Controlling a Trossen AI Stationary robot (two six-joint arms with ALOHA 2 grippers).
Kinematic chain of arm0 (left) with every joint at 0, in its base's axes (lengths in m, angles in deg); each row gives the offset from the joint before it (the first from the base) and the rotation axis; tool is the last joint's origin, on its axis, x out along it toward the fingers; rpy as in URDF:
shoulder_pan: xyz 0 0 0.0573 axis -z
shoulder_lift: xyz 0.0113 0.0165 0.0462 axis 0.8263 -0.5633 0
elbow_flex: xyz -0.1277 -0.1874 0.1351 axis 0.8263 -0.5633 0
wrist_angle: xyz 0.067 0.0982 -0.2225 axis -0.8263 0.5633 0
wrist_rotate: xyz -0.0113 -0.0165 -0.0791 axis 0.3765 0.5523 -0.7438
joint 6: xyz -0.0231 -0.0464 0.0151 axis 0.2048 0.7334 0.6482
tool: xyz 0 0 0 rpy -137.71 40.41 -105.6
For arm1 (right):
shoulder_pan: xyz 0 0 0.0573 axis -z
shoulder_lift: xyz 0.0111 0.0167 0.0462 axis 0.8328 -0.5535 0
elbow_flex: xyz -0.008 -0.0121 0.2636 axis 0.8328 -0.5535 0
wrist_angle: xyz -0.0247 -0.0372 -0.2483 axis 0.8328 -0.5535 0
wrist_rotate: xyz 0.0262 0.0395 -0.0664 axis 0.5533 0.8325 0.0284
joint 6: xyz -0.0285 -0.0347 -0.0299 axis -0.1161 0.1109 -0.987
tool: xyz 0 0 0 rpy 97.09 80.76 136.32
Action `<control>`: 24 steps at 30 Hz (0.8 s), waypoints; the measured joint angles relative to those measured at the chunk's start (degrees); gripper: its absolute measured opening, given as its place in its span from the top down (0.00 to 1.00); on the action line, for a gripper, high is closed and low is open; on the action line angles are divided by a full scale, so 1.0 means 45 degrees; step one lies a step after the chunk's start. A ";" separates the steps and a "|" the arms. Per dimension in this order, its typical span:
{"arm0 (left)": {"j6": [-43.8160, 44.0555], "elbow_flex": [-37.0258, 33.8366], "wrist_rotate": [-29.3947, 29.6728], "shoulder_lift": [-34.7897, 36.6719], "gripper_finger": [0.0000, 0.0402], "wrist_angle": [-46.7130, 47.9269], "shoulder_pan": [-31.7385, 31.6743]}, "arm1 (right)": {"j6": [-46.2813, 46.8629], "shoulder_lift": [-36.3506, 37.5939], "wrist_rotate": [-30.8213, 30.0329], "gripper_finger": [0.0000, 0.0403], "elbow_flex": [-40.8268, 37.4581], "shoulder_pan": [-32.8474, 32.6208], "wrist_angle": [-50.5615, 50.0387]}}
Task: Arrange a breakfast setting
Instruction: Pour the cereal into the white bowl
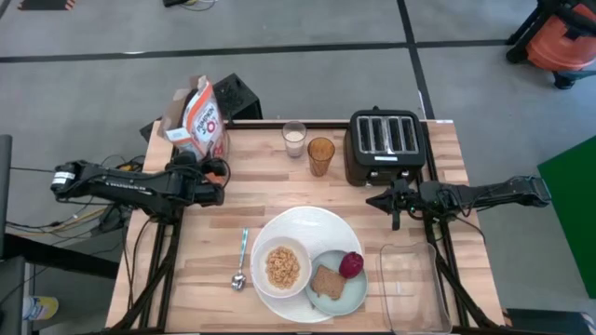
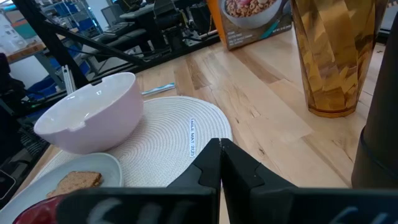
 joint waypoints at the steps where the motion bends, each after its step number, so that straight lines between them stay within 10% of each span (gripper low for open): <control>1: 0.0090 0.0000 -0.0068 0.0000 0.57 -0.0013 -0.0088 | 0.0000 0.0000 0.0002 0.92 0.0000 0.0002 0.0004; 24: -0.1948 0.0000 -0.0679 -0.0003 0.53 -0.1078 -0.0659 | 0.0000 -0.0005 0.0000 0.92 0.0000 0.0005 0.0000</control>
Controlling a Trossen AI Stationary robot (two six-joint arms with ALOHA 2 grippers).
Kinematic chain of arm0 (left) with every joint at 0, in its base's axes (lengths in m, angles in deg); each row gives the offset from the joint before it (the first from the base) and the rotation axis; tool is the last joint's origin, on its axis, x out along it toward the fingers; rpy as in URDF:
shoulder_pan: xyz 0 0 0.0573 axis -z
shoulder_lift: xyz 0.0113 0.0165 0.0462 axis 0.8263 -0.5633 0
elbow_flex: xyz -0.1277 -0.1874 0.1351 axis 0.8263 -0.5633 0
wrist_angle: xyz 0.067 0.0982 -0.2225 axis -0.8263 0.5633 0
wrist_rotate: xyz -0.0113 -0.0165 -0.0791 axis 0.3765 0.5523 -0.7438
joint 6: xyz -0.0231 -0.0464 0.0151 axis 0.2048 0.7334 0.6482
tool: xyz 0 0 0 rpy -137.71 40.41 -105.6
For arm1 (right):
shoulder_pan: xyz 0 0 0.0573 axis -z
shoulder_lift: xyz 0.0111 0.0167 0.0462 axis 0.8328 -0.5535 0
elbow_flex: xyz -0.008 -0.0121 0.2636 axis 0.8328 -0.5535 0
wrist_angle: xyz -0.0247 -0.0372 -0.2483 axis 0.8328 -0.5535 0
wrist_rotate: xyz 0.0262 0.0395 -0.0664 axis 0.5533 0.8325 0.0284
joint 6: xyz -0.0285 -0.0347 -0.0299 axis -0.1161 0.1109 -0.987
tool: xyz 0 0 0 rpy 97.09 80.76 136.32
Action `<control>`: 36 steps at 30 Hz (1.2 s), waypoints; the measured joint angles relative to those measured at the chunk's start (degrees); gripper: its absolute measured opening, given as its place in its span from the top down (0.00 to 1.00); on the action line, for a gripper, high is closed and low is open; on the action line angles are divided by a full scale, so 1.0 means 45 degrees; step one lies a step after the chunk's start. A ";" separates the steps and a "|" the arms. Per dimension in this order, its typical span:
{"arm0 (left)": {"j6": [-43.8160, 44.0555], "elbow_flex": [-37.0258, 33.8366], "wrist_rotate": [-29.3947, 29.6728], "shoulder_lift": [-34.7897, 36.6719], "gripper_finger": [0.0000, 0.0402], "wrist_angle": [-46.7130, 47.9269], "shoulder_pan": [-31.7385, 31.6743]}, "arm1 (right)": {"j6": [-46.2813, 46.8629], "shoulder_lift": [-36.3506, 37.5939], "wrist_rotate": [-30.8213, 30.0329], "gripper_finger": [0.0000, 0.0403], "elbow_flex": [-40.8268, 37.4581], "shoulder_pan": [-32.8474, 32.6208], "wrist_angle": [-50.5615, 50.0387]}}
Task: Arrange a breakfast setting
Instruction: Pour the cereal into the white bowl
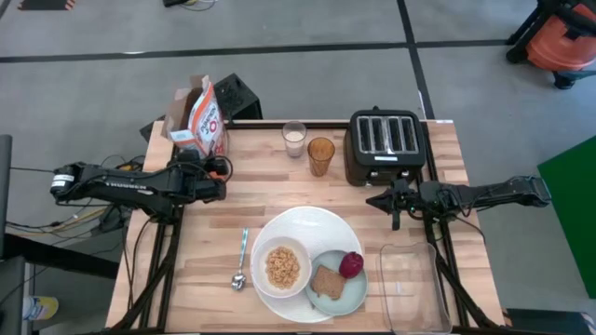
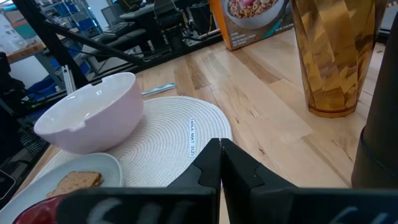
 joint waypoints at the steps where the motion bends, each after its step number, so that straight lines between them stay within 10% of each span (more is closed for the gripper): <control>1: 0.0040 0.0000 -0.0009 0.0003 0.53 0.0000 0.0000 | 0.0000 0.0000 0.0000 0.92 0.0000 0.0000 0.0000; 36: -0.3564 -0.0010 -0.3582 0.3478 0.41 -0.0767 -0.0869 | 0.0000 0.0003 0.0000 0.92 0.0000 0.0000 0.0000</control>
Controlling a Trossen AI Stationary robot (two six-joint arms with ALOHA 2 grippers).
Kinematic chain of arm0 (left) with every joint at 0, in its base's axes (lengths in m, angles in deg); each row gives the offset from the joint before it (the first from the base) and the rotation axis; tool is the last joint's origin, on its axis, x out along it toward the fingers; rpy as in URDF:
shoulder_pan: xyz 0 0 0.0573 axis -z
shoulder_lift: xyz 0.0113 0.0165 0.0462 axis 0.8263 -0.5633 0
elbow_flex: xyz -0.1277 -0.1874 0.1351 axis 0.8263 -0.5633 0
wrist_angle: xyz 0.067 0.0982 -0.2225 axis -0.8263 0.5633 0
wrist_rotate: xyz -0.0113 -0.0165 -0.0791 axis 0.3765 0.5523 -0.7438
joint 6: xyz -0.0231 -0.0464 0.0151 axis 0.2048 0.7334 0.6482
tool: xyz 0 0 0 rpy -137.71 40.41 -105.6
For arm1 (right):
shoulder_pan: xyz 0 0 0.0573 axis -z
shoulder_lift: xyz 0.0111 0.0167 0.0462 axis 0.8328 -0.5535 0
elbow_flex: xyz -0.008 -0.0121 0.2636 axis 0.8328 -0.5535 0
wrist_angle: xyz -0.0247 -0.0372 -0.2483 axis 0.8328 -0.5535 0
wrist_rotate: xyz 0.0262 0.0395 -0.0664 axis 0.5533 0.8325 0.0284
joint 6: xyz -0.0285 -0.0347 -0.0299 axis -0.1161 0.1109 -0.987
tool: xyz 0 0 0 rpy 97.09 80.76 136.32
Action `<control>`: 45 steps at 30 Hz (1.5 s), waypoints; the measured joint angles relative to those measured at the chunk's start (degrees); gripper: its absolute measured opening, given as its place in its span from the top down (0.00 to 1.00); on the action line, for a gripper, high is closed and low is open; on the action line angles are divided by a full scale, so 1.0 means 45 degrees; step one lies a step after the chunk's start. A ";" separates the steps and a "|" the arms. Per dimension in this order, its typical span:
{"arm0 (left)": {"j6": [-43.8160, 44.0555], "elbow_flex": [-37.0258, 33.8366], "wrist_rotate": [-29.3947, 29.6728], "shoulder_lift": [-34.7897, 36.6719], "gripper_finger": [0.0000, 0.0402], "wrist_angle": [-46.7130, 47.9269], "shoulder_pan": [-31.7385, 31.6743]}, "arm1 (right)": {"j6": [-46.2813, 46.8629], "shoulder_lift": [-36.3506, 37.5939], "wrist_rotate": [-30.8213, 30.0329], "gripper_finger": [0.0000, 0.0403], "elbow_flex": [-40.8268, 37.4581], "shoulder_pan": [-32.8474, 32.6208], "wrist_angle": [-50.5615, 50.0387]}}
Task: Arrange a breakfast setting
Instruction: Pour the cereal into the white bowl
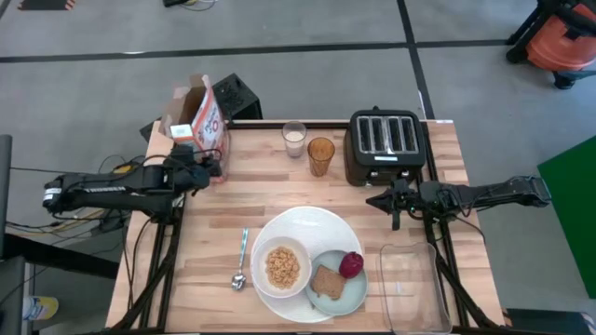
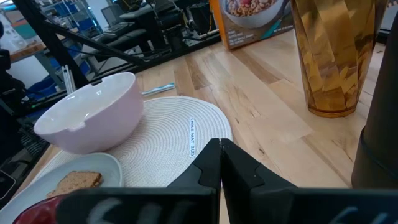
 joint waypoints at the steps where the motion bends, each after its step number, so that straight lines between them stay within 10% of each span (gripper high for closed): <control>1: -0.0077 0.0000 -0.0049 0.0079 0.41 -0.0005 0.0000 | 0.0000 0.0001 0.0001 0.92 -0.0004 0.0000 0.0001; 45: -0.2223 0.0005 -0.0480 -0.0620 0.37 -0.1659 0.0024 | 0.0000 0.0000 0.0002 0.92 0.0000 -0.0003 0.0002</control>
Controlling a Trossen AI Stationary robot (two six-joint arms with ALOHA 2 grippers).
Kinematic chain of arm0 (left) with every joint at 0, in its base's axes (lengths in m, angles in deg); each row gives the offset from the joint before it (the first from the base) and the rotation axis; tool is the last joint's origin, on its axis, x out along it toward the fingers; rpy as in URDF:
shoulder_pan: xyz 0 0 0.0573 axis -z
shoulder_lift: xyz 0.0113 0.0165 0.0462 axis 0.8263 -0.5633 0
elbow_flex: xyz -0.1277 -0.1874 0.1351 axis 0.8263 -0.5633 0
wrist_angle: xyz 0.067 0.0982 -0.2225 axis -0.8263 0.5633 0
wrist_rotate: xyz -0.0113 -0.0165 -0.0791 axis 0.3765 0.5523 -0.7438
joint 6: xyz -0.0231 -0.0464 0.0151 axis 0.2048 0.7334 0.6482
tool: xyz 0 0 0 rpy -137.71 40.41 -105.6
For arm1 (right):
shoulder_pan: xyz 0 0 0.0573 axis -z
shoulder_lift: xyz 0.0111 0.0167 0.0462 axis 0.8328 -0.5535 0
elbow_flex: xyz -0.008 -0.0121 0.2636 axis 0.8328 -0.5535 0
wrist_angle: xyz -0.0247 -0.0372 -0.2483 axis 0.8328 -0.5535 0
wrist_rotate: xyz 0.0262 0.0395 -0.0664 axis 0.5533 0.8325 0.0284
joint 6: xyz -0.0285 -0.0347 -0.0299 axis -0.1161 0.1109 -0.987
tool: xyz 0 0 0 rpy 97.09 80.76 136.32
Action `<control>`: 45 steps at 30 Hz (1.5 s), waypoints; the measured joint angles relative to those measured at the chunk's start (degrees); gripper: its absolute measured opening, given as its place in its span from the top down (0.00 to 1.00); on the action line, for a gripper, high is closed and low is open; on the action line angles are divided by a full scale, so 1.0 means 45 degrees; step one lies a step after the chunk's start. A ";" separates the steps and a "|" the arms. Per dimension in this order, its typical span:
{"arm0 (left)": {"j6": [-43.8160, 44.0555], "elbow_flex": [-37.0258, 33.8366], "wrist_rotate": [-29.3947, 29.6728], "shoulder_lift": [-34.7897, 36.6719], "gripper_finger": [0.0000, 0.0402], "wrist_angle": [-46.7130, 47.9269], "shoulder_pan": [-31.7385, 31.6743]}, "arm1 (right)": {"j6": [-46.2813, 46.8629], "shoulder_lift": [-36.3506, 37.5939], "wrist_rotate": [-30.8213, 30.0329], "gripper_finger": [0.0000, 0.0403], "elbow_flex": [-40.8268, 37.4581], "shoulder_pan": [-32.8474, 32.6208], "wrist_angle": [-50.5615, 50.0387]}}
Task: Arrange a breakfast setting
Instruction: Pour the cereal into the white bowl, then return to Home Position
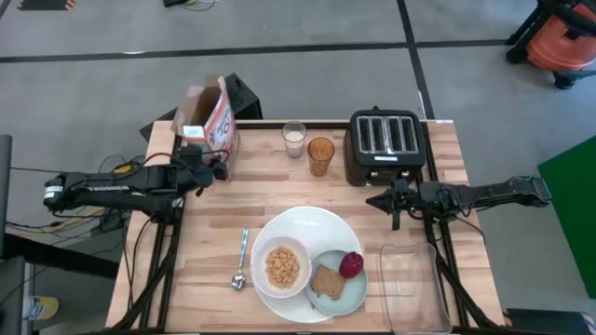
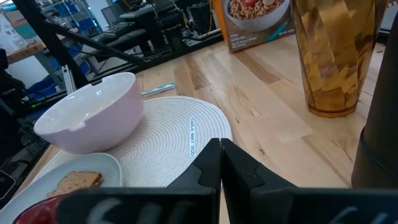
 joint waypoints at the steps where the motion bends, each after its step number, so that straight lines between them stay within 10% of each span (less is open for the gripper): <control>1: -0.0025 0.0000 -0.0022 0.0002 0.34 -0.0017 0.0001 | 0.0000 0.0002 -0.0001 0.92 0.0000 0.0003 -0.0001; 13: -0.1276 0.0000 -0.0495 0.0400 0.02 0.0231 0.0005 | 0.0000 0.0002 0.0003 0.92 0.0000 0.0003 -0.0002; 45: -0.5783 0.0010 -0.3328 0.4203 0.01 -0.0376 0.0005 | 0.0000 -0.0003 -0.0002 0.92 0.0000 0.0003 -0.0002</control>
